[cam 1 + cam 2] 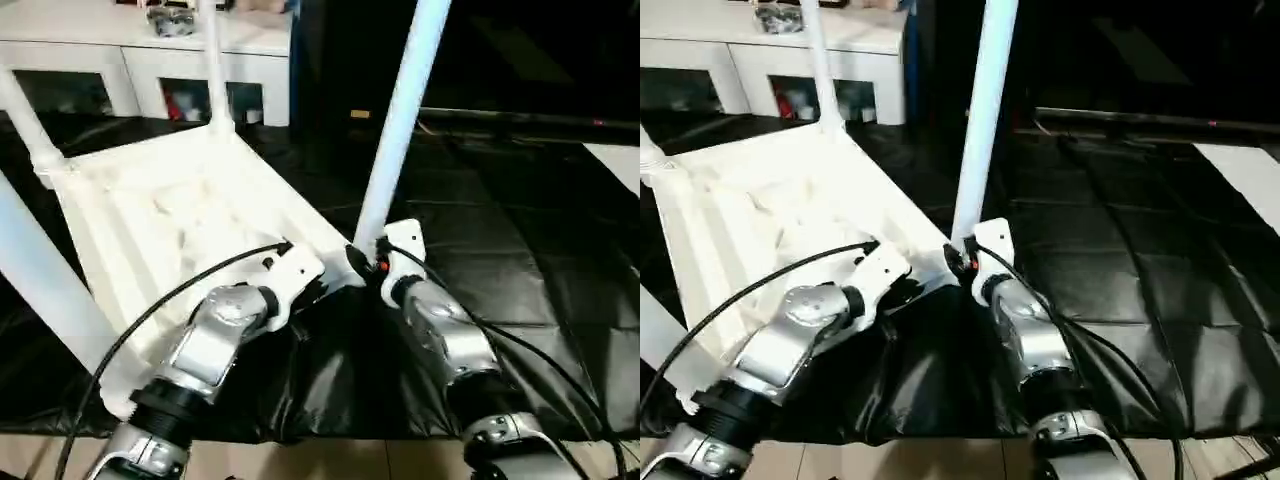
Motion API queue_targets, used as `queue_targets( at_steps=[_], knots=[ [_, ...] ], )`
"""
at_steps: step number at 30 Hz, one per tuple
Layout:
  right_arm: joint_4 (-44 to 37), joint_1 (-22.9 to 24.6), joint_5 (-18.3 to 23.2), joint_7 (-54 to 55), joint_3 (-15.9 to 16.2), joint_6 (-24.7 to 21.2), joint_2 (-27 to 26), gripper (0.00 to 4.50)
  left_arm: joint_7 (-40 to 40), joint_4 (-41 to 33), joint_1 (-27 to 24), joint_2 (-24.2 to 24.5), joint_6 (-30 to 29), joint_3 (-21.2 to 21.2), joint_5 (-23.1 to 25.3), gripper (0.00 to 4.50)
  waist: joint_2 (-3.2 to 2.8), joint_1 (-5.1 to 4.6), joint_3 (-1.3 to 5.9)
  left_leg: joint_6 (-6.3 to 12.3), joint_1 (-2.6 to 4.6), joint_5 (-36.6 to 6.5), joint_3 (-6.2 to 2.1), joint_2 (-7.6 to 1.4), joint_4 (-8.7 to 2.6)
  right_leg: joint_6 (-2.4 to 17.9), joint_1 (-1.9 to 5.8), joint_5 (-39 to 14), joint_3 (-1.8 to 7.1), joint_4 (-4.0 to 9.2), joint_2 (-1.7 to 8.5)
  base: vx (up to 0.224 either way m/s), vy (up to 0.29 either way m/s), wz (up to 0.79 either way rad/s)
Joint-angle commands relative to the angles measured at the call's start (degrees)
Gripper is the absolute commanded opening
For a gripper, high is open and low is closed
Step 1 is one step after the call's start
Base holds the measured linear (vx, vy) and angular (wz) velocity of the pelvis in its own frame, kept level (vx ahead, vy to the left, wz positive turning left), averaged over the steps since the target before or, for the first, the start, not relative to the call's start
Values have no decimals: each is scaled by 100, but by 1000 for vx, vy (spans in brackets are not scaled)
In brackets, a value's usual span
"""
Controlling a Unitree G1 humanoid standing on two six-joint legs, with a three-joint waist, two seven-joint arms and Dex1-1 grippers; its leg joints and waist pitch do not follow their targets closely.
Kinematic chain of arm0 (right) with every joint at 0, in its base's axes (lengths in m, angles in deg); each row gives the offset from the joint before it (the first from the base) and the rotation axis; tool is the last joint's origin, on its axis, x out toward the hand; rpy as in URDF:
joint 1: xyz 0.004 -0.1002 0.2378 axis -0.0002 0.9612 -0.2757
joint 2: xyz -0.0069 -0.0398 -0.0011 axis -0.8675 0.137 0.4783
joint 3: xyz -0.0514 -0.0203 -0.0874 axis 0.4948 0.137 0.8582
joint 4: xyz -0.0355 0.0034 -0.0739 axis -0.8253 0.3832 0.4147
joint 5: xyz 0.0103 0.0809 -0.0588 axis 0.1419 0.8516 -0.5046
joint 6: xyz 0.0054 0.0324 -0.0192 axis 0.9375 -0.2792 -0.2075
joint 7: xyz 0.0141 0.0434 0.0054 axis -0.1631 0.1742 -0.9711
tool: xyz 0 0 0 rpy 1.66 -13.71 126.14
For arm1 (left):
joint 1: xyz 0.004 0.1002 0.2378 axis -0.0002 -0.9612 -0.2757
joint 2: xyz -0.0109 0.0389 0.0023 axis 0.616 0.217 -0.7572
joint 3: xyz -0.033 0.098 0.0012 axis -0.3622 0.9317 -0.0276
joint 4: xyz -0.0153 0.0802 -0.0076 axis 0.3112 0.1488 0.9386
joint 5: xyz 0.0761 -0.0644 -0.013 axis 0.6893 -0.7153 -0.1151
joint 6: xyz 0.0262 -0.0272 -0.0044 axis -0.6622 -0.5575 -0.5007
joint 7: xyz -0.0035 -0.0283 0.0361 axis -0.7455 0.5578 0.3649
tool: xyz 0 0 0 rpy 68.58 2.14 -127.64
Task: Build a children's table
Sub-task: Rotate leg to tighten
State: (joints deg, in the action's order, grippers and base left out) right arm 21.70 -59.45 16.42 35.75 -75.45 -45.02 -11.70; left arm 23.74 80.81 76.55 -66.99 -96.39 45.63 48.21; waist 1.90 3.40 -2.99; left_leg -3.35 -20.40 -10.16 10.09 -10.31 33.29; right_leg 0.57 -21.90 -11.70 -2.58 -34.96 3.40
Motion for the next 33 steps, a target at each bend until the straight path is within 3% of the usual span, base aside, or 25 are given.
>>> queue_targets(
  at_steps=[1,3,4,5,6,8,10,11,13,14,15,16,17,20,22,25,28,29,33],
  knots=[
    [46,85,188,-685,509,-275,-496,271,74,-47,239,-134,201,88,-30,0,-86,-4,259,-226,86,-2452,-188,-278,-489,657,40,-2631,269,612,493,0,0,0],
    [0,88,186,-821,525,-302,-382,275,-51,-91,190,-22,258,74,-63,0,-39,-6,266,-182,67,-2366,-180,-284,-492,664,52,-2556,274,603,496,0,0,0],
    [-52,78,164,-1005,558,-279,-181,307,-242,-170,115,131,311,47,-137,0,-61,16,274,-163,73,-2271,-173,-285,-488,698,53,-2449,282,588,500,0,0,0],
    [-72,68,165,-1108,568,-283,-92,307,-323,-192,87,197,376,38,-163,0,12,-1,278,-130,36,-2113,-161,-293,-496,748,83,-2237,280,565,492,0,0,0],
    [-91,59,165,-1204,577,-286,-7,317,-400,-212,62,258,437,30,-188,0,12,-1,278,-130,36,-2113,-161,-293,-496,748,83,-2237,280,565,492,0,0,0],
    [-111,15,101,-1493,629,-254,294,326,-682,-327,-38,456,472,-6,-298,0,-24,29,298,-62,20,-1769,-149,-304,-483,888,118,-1727,281,498,497,0,0,0],
    [-97,-41,119,-1881,647,-271,566,326,-982,-426,-138,653,640,-15,-397,0,-10,14,304,-11,7,-1606,-127,-297,-468,999,142,-1422,281,471,484,0,0,0],
    [-82,-60,127,-2003,652,-259,640,326,-1059,-461,-167,702,640,-18,-427,0,58,45,316,63,-9,-1405,-113,-287,-445,1045,171,-1289,279,442,505,0,0,0],
    [20,-160,153,-2733,708,-211,1035,326,-1486,-635,-307,950,673,-14,-598,0,81,59,330,170,-14,-1144,-102,-303,-420,1161,186,-978,270,400,505,0,0,0],
    [95,-209,119,-3142,782,-166,1244,326,-1684,-693,-352,1084,717,21,-669,0,72,87,356,290,2,-838,-73,-301,-378,1301,182,-460,265,343,482,0,0,0],
    [95,-209,119,-3142,782,-166,1244,326,-1684,-693,-352,1084,717,21,-669,0,72,87,356,290,2,-838,-73,-301,-378,1301,182,-460,265,343,482,0,0,0],
    [129,-230,86,-3319,835,-114,1335,326,-1774,-707,-370,1145,772,36,-705,0,66,124,393,480,-19,-352,-59,-285,-329,1436,194,318,253,248,445,0,0,0],
    [183,-280,58,-3749,970,-4,1539,326,-1977,-758,-397,1273,769,55,-788,0,48,132,385,518,-21,-275,-58,-289,-333,1467,191,454,252,234,441,0,0,0],
    [213,-320,73,-4089,1053,86,1677,326,-2160,-783,-408,1364,796,65,-858,0,38,175,358,548,3,-490,-39,-294,-330,1530,174,320,247,266,449,0,0,0],
    [288,-424,119,-4489,1111,167,1802,326,-2422,-798,-385,1484,772,74,-954,0,27,204,336,375,19,-847,-51,-314,-359,1497,178,-203,248,307,463,0,0,0],
    [341,-509,195,-4788,1133,194,1858,290,-2615,-774,-346,1566,779,116,-1005,0,46,222,323,232,38,-1075,-53,-326,-373,1431,163,-640,253,340,475,0,0,0],
    [402,-581,218,-4937,1135,198,1851,281,-2706,-725,-302,1623,779,104,-1039,0,45,225,328,157,20,-1053,-67,-330,-379,1384,169,-700,253,324,482,0,0,0],
    [408,-589,215,-4952,1147,202,1846,277,-2738,-717,-296,1643,785,107,-1050,0,71,217,330,159,15,-1032,-63,-328,-376,1383,172,-672,252,321,478,0,0,0],
    [541,-636,169,-4938,1212,282,1779,272,-2839,-669,-286,1709,786,84,-1112,0,72,221,345,193,13,-894,-57,-317,-356,1410,173,-494,254,295,479,0,0,0]
  ],
)
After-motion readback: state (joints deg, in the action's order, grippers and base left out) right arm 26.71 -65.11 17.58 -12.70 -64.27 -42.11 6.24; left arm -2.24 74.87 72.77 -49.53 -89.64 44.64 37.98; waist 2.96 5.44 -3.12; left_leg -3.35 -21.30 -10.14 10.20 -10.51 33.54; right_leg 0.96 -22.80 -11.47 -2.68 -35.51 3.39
